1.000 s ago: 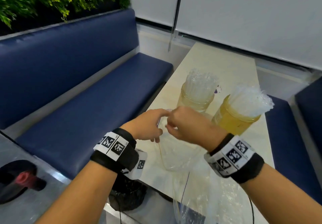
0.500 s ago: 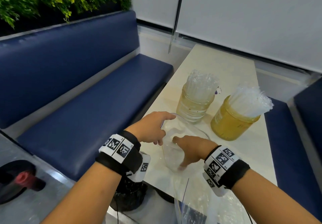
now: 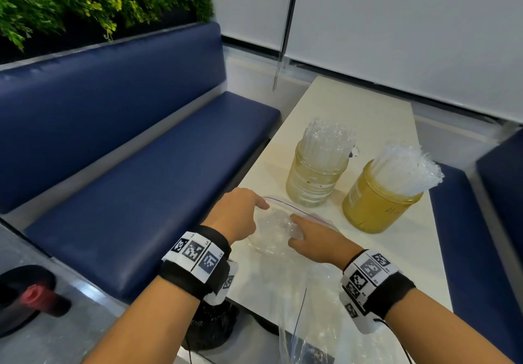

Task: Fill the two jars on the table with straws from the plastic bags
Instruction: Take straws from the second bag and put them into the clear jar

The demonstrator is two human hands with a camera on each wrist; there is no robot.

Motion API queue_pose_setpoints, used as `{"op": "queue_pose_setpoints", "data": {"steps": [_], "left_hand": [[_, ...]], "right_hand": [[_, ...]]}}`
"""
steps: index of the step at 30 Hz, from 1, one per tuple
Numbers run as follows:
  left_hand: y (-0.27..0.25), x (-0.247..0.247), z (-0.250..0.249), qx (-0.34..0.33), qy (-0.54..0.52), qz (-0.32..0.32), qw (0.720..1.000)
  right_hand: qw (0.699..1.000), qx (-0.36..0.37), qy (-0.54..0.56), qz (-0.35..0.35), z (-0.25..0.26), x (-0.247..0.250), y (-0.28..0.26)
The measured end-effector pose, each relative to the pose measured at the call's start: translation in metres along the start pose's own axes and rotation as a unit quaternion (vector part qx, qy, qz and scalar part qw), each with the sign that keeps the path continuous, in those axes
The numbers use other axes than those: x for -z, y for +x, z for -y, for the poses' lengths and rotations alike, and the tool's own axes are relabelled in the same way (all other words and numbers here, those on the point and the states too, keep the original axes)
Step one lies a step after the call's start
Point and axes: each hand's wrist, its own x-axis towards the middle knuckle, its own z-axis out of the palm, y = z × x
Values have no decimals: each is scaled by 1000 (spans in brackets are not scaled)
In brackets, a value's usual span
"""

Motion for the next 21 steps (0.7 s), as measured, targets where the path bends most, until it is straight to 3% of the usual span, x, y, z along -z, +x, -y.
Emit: {"op": "queue_pose_setpoints", "data": {"steps": [7, 13, 16, 19, 21], "left_hand": [[3, -5, -3, 2, 46, -28, 999], [8, -4, -6, 4, 37, -39, 999], [8, -4, -9, 4, 42, -54, 998], [11, -2, -10, 5, 52, -73, 996], [15, 1, -7, 2, 53, -89, 995]], "right_hand": [[993, 8, 102, -64, -5, 9, -2], [995, -11, 84, -54, -3, 7, 3], [989, -15, 120, -91, -2, 7, 6], [981, 34, 153, -116, -1, 10, 5], [977, 104, 149, -114, -3, 10, 6]]}}
